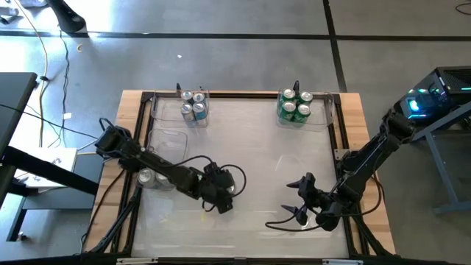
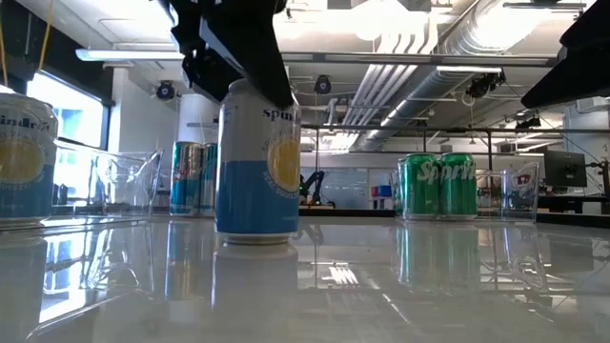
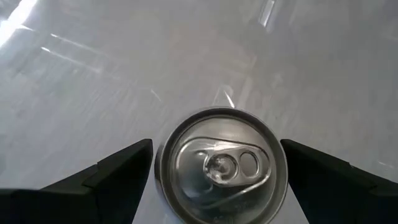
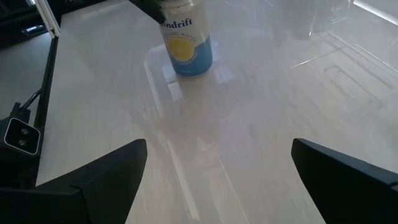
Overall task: Sort soda cans
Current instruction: Put the blue-white soda can into the middle bottom transparent bin
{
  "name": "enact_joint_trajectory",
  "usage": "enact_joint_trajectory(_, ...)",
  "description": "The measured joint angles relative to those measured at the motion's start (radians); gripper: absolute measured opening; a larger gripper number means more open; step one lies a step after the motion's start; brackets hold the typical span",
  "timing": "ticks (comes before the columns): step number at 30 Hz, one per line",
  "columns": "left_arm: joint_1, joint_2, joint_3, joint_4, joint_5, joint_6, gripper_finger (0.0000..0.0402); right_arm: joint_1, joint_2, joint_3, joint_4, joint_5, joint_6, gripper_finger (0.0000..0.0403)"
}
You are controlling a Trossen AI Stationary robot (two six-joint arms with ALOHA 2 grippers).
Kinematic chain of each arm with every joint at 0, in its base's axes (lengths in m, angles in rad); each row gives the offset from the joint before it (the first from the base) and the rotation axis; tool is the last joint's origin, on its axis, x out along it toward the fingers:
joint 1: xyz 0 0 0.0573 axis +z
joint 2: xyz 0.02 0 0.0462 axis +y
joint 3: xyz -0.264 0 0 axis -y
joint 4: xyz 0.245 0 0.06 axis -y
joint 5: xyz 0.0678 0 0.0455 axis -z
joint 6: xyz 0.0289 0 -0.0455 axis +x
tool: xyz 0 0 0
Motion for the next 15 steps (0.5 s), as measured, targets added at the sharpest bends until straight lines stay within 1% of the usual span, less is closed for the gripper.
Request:
enact_joint_trajectory(4, 0.019, 0.004, 0.000, 0.000, 0.030, 0.025, 0.0327, 0.000, 0.000, 0.000, 0.000, 0.000, 0.004, 0.0397)
enact_joint_trajectory(8, 0.032, 0.001, 0.000, -0.002, 0.061, 0.060, 0.0293, 0.000, 0.000, 0.000, 0.000, 0.000, 0.004, 0.0397)
enact_joint_trajectory(10, 0.039, -0.001, 0.000, -0.001, 0.094, 0.118, 0.0283, 0.000, 0.000, 0.000, 0.000, 0.001, 0.004, 0.0397)
enact_joint_trajectory(14, 0.066, -0.003, 0.006, -0.028, 0.175, 0.284, 0.0283, 0.000, 0.000, 0.000, 0.000, 0.001, 0.011, 0.0397)
enact_joint_trajectory(15, 0.071, -0.004, 0.011, -0.047, 0.179, 0.337, 0.0283, 0.000, 0.000, 0.000, 0.000, 0.001, 0.012, 0.0397)
